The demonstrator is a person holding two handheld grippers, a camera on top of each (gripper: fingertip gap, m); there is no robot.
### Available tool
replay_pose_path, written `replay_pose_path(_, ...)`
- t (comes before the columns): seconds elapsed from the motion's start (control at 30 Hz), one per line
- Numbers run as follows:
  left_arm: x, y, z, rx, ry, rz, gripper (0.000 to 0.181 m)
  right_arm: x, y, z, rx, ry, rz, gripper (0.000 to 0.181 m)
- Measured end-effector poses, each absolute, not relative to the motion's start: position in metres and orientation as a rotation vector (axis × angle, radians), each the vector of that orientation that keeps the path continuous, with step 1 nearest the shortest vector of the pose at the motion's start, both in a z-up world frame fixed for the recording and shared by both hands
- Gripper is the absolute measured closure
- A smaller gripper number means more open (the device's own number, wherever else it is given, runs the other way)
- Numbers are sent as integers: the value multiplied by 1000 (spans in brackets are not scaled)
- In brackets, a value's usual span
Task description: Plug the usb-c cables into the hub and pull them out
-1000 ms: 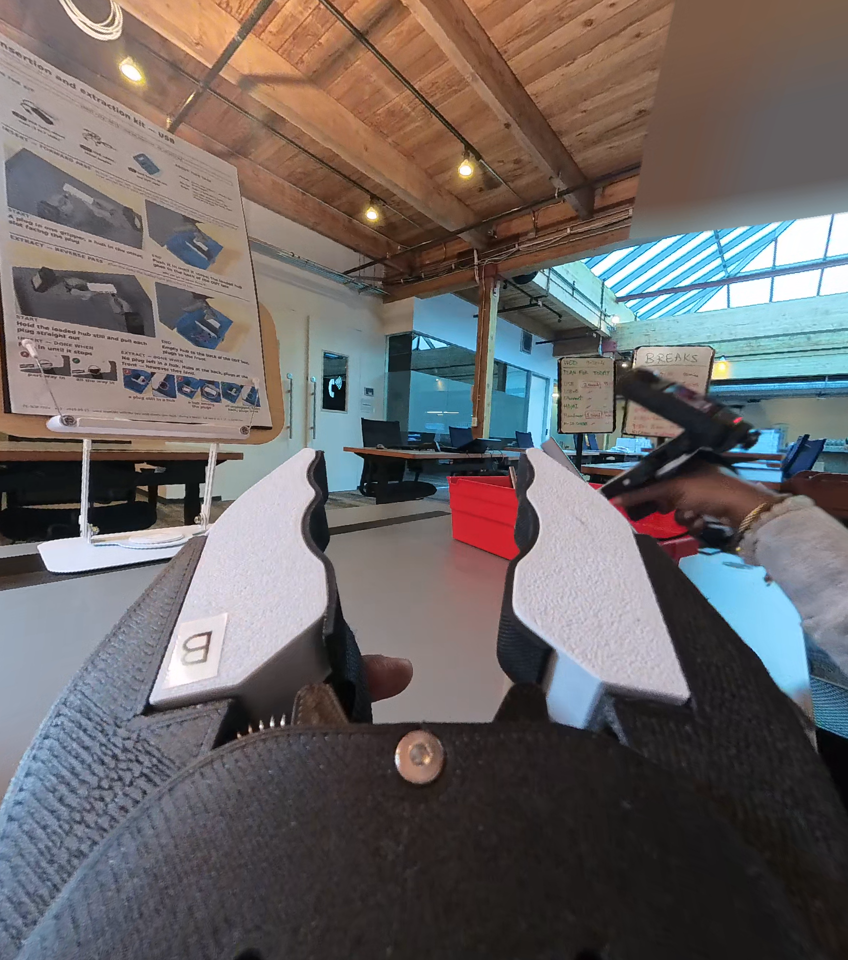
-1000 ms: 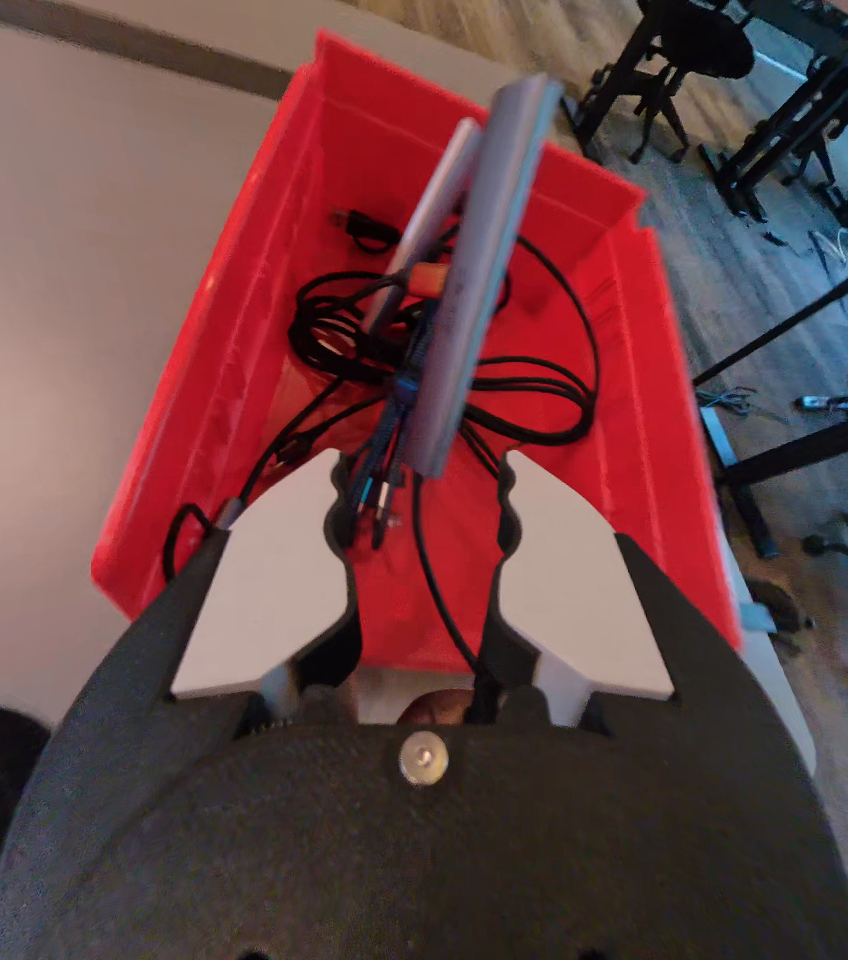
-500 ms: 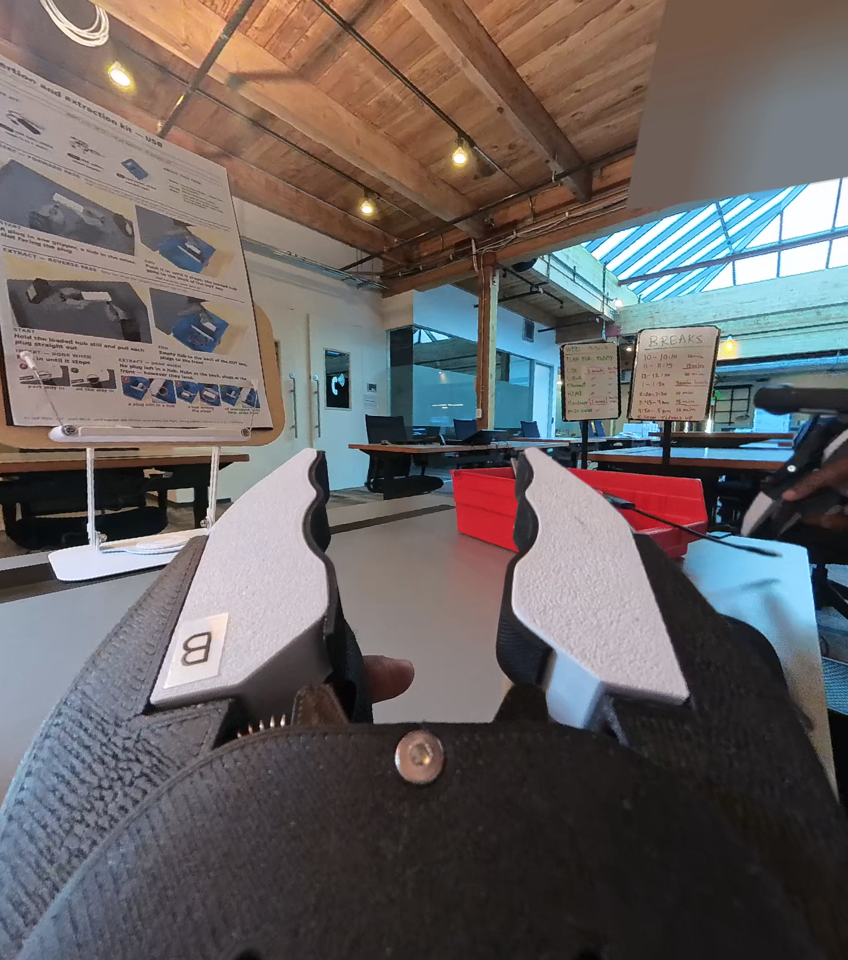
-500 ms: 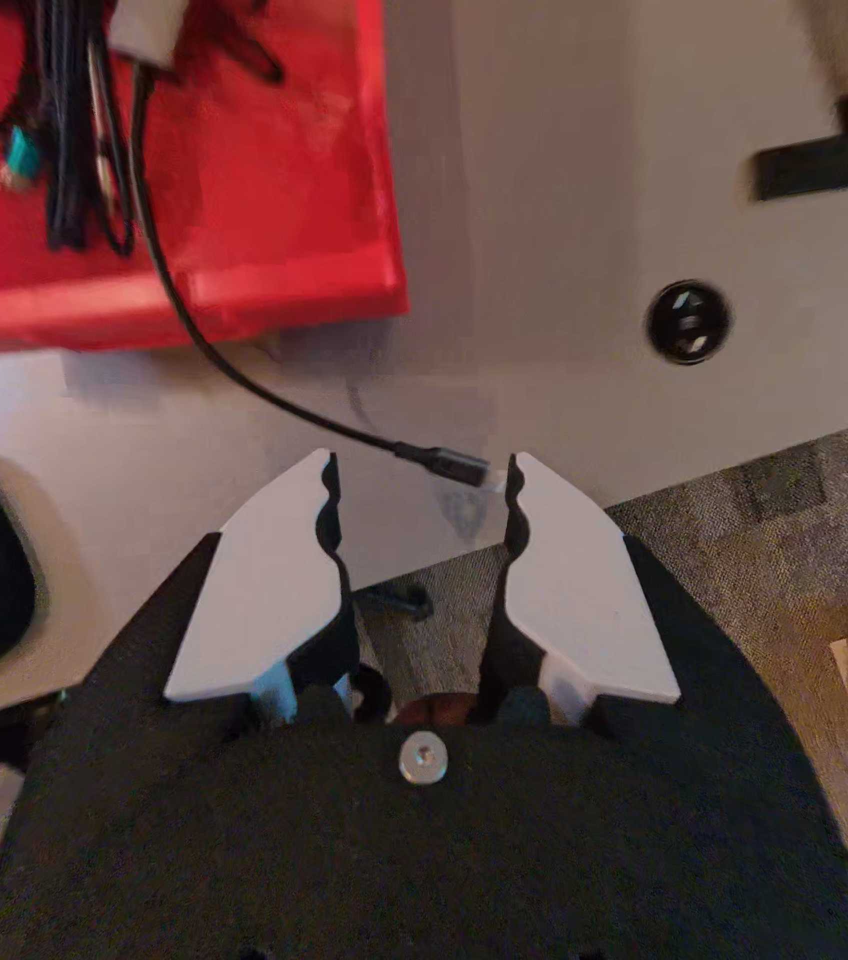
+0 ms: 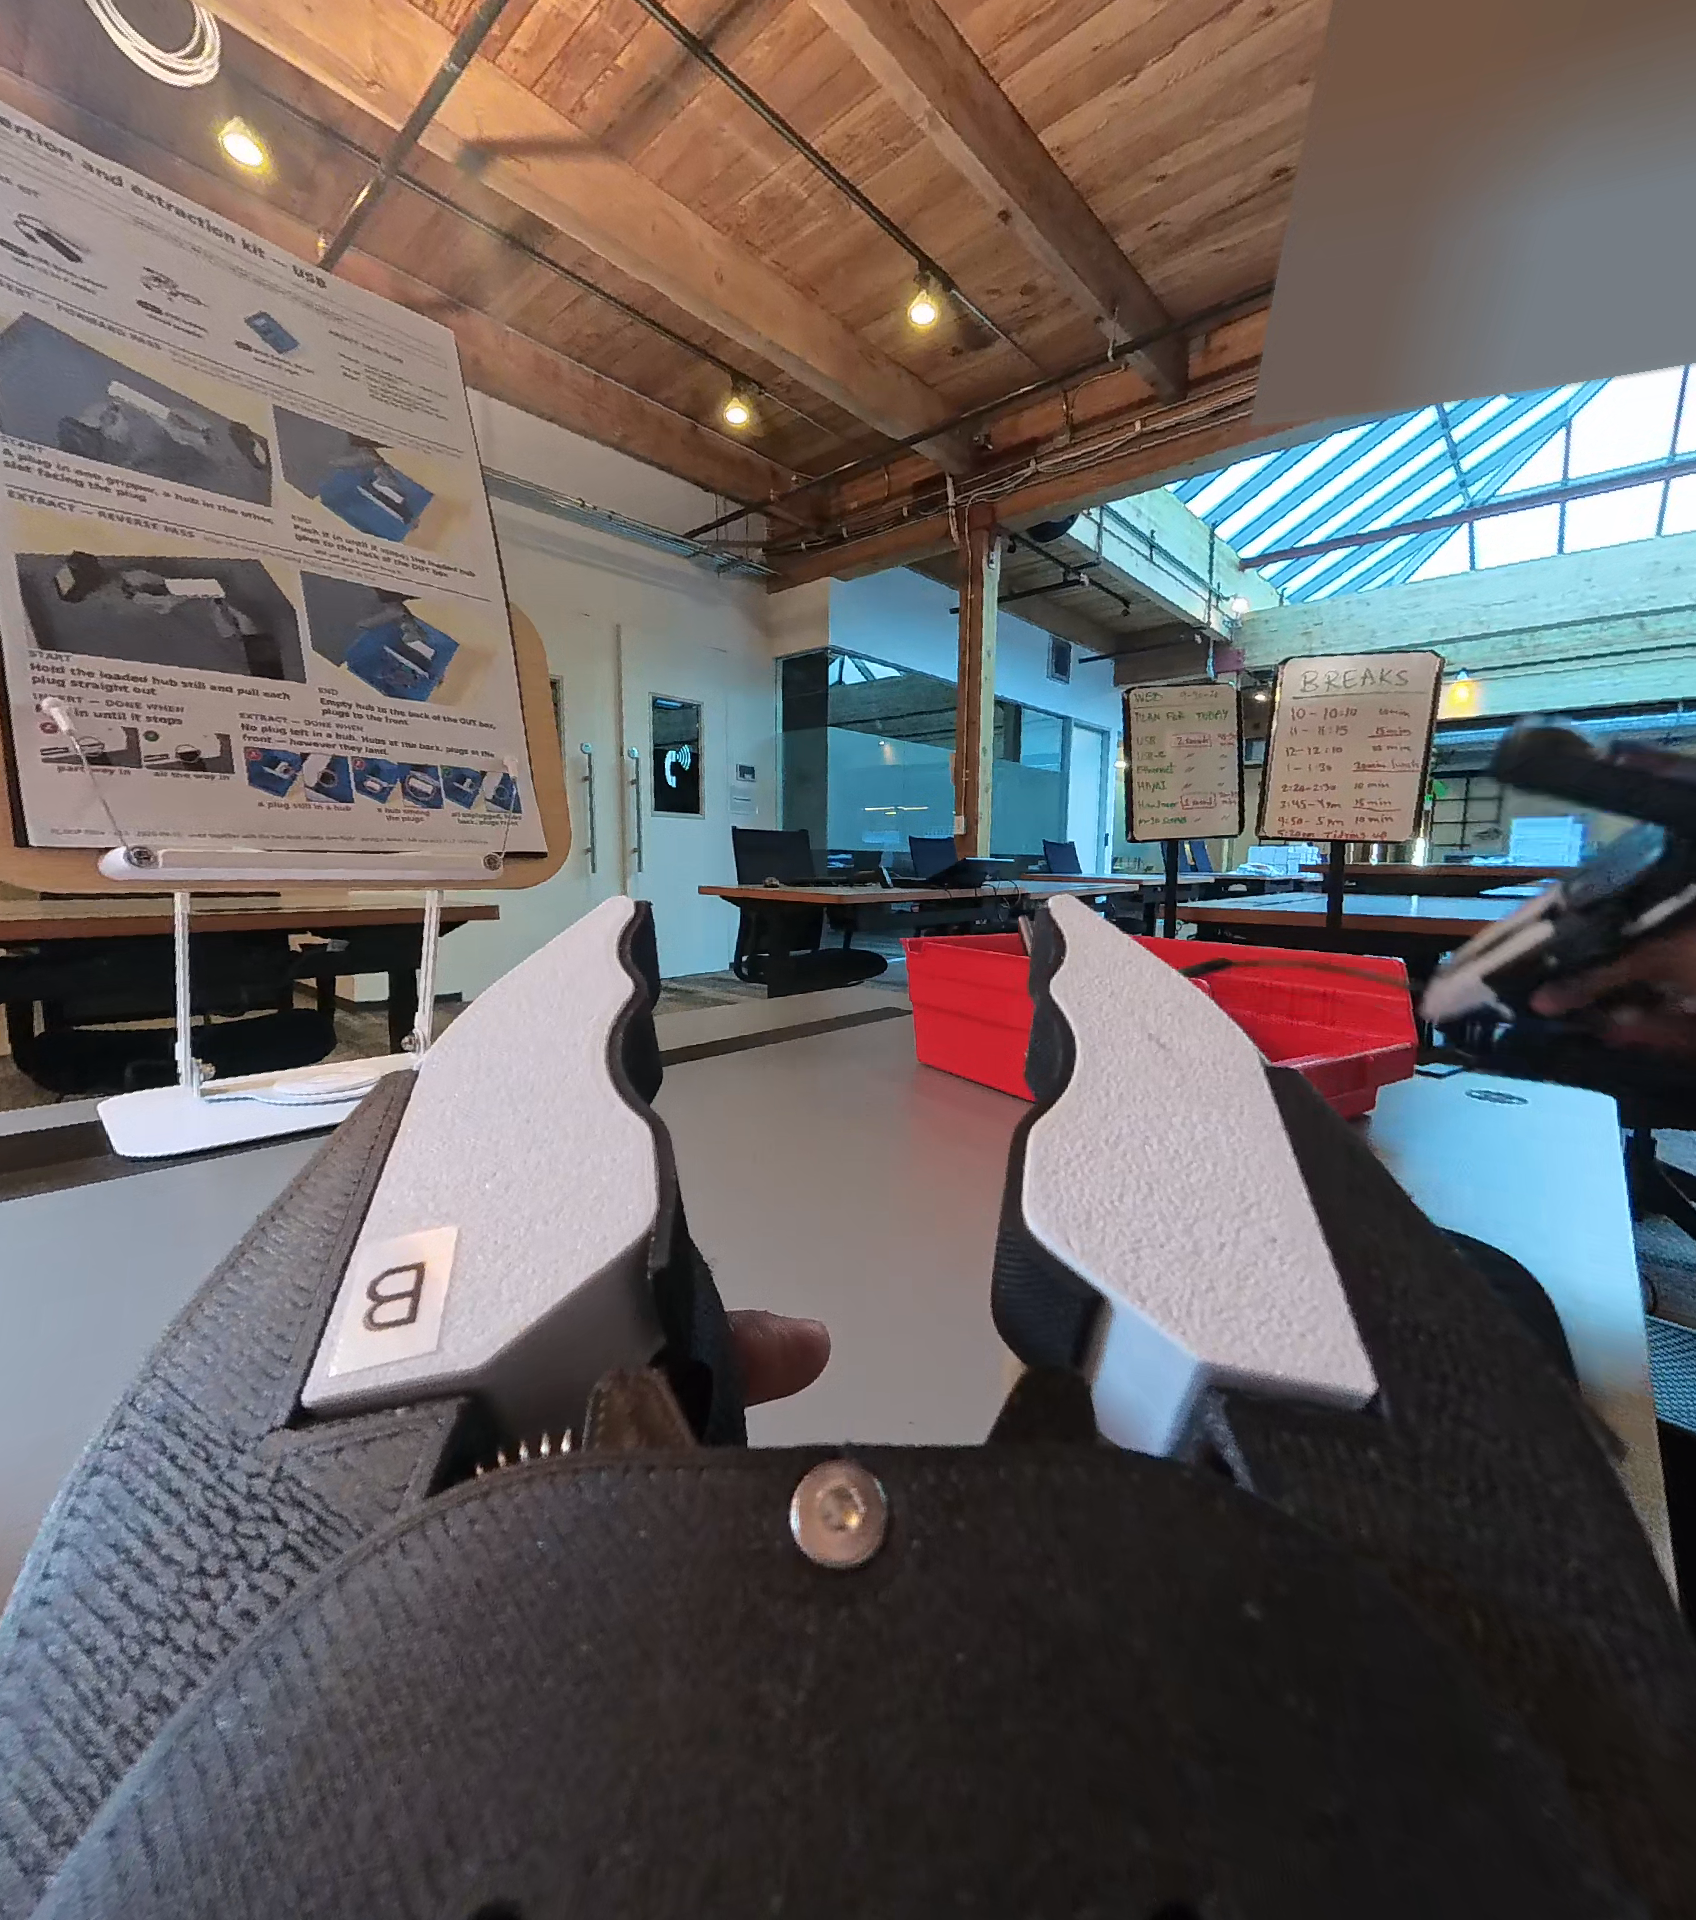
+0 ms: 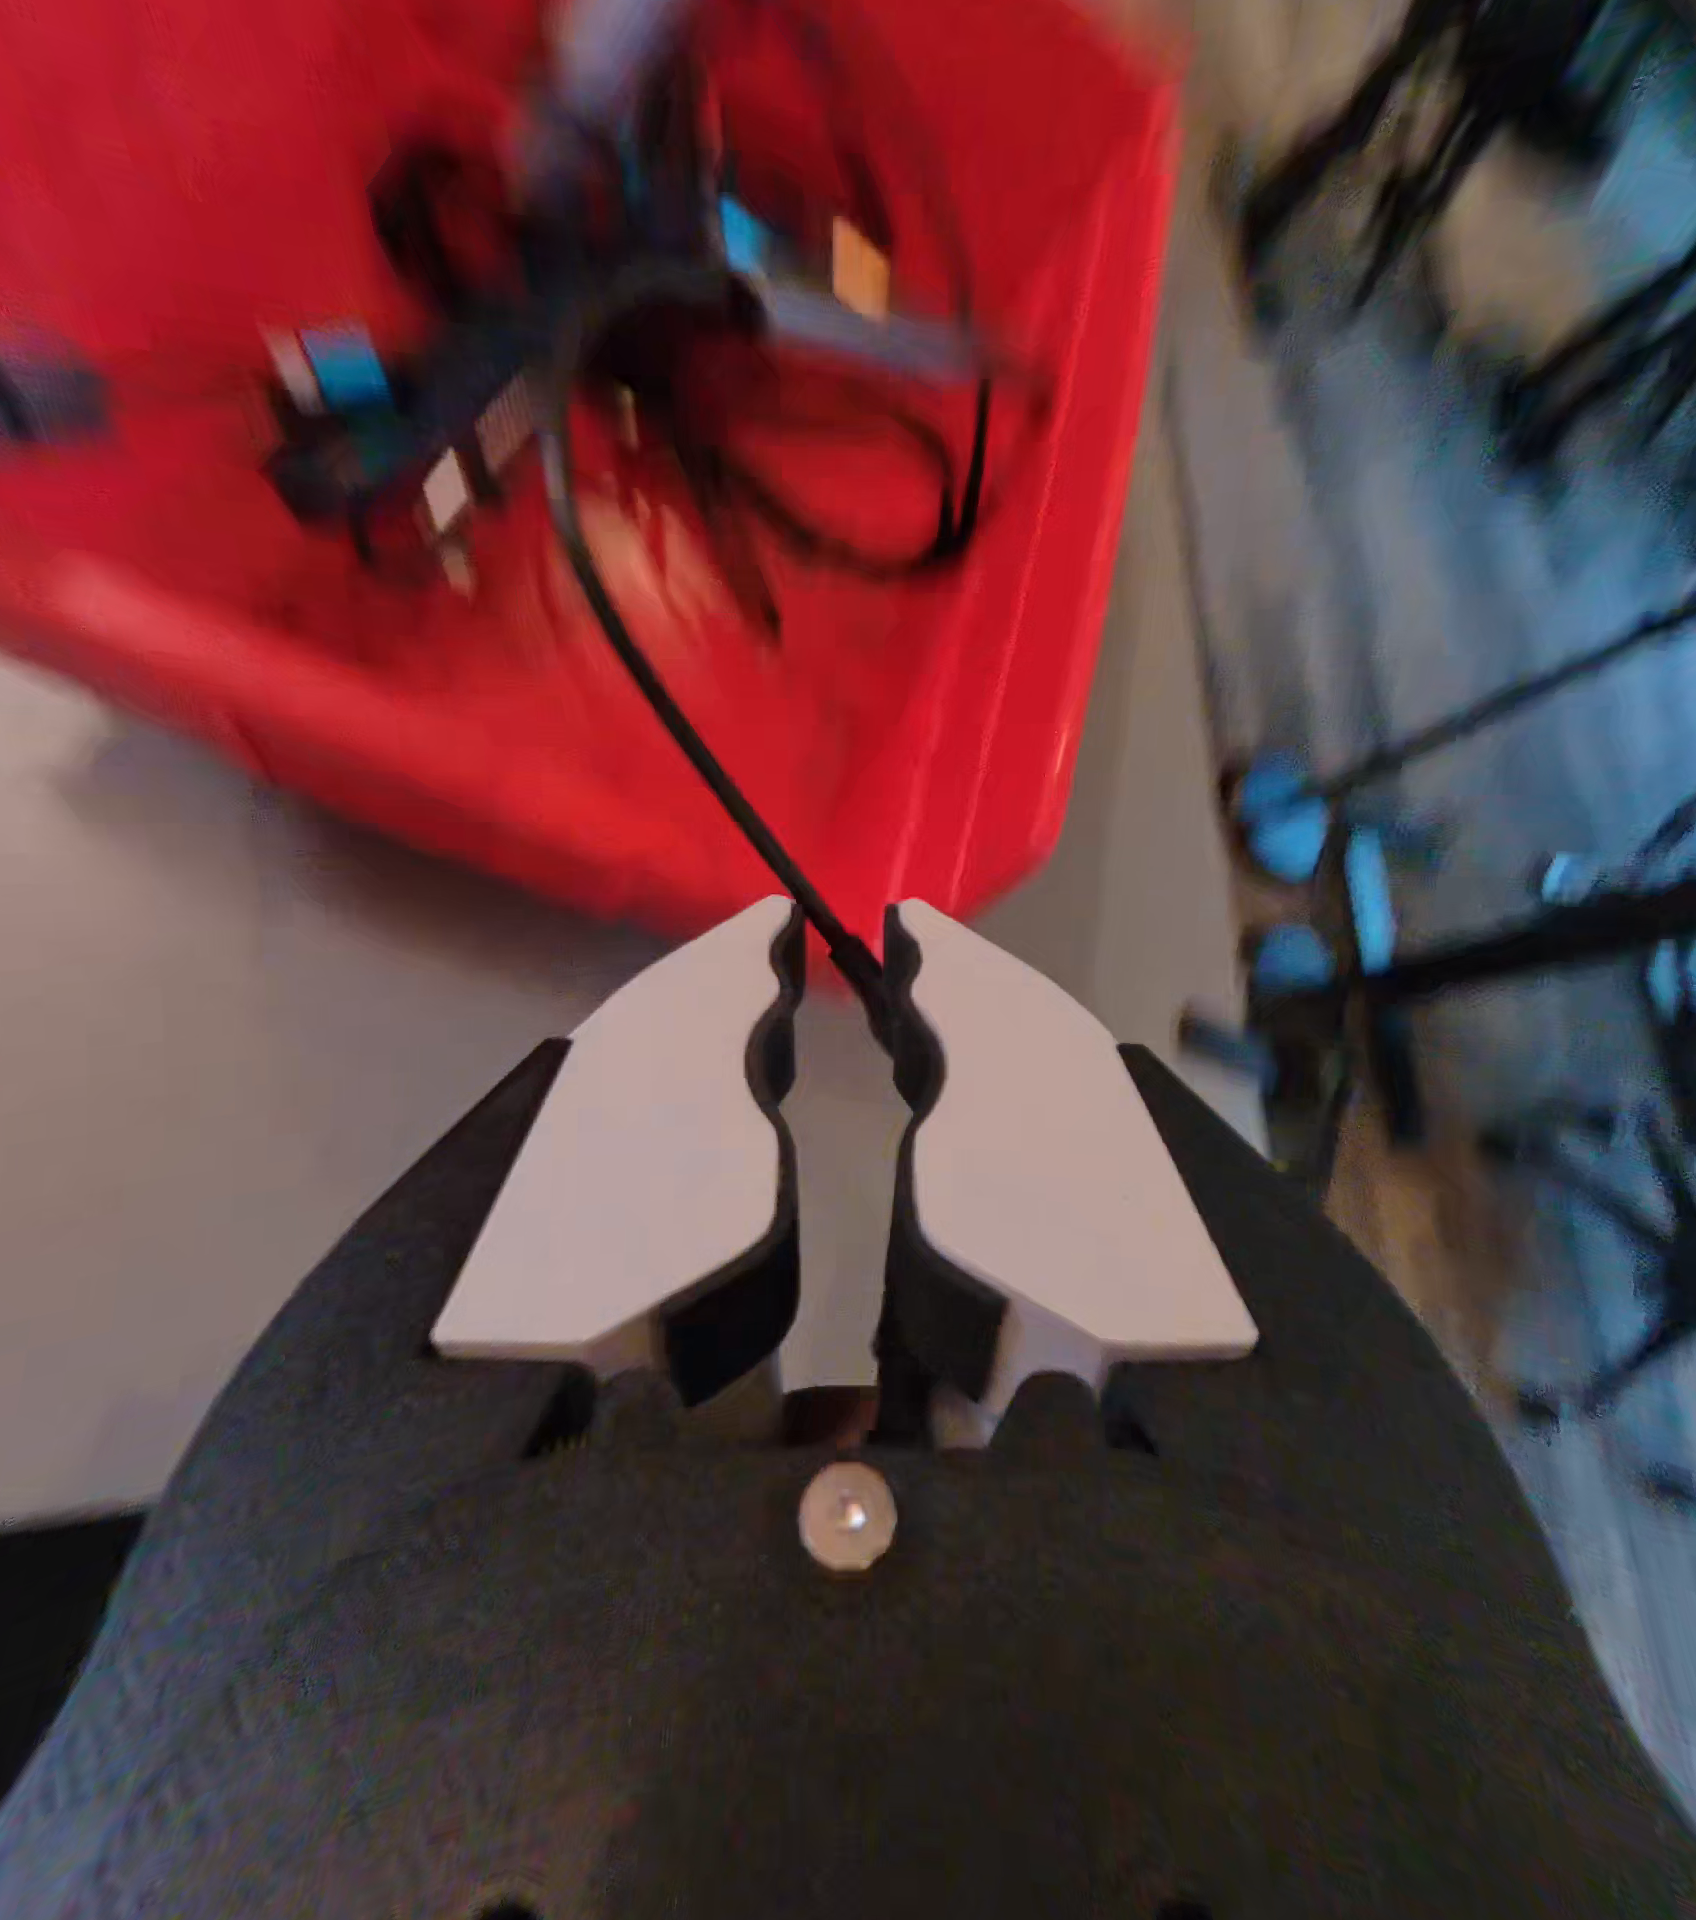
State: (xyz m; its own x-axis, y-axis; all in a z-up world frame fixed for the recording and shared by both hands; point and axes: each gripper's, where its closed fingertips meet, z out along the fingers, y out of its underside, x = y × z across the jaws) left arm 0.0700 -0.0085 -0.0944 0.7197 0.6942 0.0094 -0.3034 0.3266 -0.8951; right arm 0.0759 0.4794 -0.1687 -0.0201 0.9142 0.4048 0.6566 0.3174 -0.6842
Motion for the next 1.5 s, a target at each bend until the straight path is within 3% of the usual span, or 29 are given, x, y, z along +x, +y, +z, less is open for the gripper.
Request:
replay_pose_path(0.1, 70, -9, -94, -1045, -434, 679, 113, 40, 451, -126, -1191, -1662, 605, 171)
replay_pose_path(0.33, 70, -9, -94, -1043, -434, 678, 113, 16, 455, -211, -1745, -1850, 714, 168)
replay_pose_path(0.43, 70, -9, -94, -1042, -434, 677, 113, 21, 460, -215, -1815, -1877, 618, 166)
replay_pose_path(0.67, 70, -9, -94, -1045, -431, 680, 113, 41, 468, -195, -1775, -1801, 393, 114)
replay_pose_path(0.8, 70, -9, -94, -1040, -432, 678, 113, 46, 458, -155, -1587, -1636, 513, 117)
replay_pose_path(0.9, 71, -9, -94, -1043, -429, 682, 113, 33, 397, -126, -1398, -1678, 905, 133)
replay_pose_path(0.97, 71, -8, -94, -1046, -426, 684, 113, 29, 343, -131, -1351, -1870, 1109, 116)
replay_pose_path(1.03, 71, -8, -94, -1044, -427, 684, 113, 18, 325, -155, -1382, -1977, 983, 104)
replay_pose_path(1.1, 71, -9, -94, -1040, -429, 681, 113, 4, 324, -176, -1382, -1978, 776, 118)
replay_pose_path(1.2, 71, -9, -94, -1037, -430, 678, 113, -15, 311, -188, -1325, -1944, 648, 162)
replay_pose_path(1.5, 81, -8, -90, -1044, -369, 689, 118, -35, 200, -188, -1042, -2109, 646, 152)
